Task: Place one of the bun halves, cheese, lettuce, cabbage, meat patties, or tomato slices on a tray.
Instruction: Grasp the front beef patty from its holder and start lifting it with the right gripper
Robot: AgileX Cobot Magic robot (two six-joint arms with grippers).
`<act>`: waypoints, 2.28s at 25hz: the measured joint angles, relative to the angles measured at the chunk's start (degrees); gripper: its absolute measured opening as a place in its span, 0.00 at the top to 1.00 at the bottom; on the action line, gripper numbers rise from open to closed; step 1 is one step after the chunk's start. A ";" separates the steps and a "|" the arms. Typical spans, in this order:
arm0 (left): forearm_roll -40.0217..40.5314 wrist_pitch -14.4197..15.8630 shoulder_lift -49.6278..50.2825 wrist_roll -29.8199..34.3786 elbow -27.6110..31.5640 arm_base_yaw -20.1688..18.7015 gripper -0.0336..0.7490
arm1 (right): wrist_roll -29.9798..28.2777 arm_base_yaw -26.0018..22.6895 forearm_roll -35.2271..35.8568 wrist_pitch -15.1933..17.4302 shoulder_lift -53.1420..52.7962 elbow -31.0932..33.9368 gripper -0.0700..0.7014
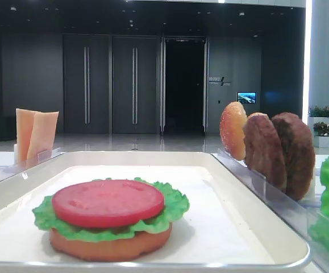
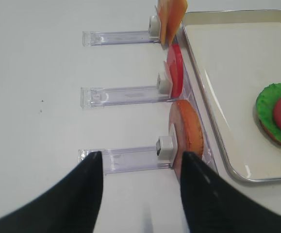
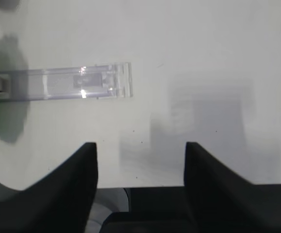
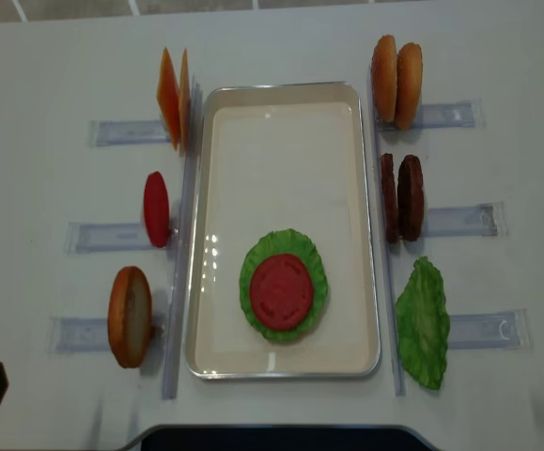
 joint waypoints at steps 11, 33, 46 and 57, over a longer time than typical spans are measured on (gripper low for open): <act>0.00 0.00 0.00 0.00 0.00 0.00 0.45 | -1.22 0.00 0.12 0.51 17.62 -10.80 0.38; 0.00 0.00 0.00 0.00 0.07 0.00 0.46 | -1.53 0.47 3.38 0.70 45.10 -35.01 0.38; 0.00 0.00 0.00 0.00 0.07 0.00 0.62 | 3.15 5.93 5.85 -1.53 47.81 -36.89 0.38; 0.00 0.00 0.00 0.00 0.07 0.00 0.74 | 16.86 21.50 4.09 -6.03 48.14 -36.89 0.38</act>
